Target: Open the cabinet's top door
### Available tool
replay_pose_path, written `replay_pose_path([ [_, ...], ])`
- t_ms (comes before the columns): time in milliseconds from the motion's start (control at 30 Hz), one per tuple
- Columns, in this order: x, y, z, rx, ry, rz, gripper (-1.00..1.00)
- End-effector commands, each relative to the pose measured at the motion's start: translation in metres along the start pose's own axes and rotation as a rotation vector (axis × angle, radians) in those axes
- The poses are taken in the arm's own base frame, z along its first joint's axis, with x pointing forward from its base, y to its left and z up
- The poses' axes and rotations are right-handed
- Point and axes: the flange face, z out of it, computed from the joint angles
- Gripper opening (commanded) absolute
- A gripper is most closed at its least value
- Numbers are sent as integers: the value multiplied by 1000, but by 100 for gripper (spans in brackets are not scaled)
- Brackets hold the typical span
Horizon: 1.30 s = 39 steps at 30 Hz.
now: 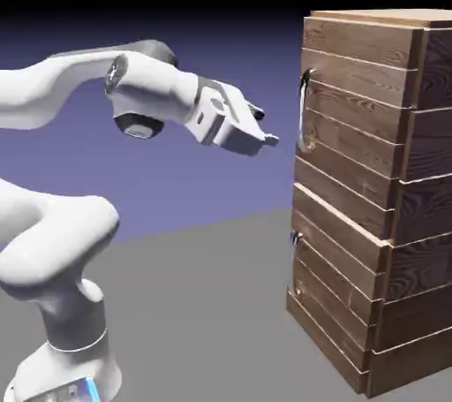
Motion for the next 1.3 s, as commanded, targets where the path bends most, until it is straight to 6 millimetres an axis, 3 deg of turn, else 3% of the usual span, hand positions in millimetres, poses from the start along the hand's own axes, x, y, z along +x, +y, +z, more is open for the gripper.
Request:
replay_pose_path([
  [0,-2,-1,0,16,10,-6,0],
  [633,-19,3,39,276,204,-247,0],
  [800,-11,-12,86,277,204,-248,0],
  [833,-11,-12,86,277,204,-248,-100],
  [1267,25,33,30,461,-37,-298,-100],
])
